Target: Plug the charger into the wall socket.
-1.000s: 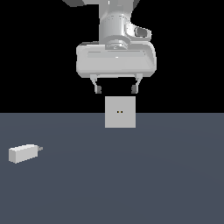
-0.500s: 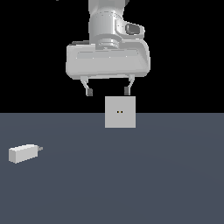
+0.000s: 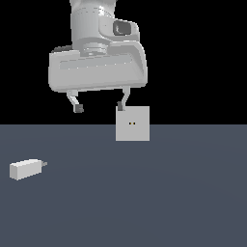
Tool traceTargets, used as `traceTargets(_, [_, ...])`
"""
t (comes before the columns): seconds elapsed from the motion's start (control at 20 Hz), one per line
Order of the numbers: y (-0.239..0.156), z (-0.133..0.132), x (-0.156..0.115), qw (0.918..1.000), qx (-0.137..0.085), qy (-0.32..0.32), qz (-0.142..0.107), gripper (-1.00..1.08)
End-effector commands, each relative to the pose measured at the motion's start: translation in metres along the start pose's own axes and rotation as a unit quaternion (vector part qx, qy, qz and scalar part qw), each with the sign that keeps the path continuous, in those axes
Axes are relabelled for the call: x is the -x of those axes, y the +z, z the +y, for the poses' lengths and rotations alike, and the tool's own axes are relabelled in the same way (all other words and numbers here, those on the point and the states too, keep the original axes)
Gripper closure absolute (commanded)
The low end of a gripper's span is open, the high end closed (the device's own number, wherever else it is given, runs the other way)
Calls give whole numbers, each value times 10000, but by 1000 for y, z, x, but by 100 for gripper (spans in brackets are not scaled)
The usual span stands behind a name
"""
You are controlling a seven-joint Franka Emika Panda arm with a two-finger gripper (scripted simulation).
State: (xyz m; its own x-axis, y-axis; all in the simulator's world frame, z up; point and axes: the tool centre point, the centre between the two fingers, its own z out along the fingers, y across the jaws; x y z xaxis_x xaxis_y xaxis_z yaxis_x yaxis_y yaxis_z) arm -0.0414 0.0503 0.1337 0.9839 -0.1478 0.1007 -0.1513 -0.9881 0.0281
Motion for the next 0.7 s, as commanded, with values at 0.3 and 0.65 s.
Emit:
traceTargets(0.3, [12, -32, 18, 9986, 36, 368, 373, -92])
traceTargets(0.65, [22, -55, 27, 9960, 71, 622, 631, -92])
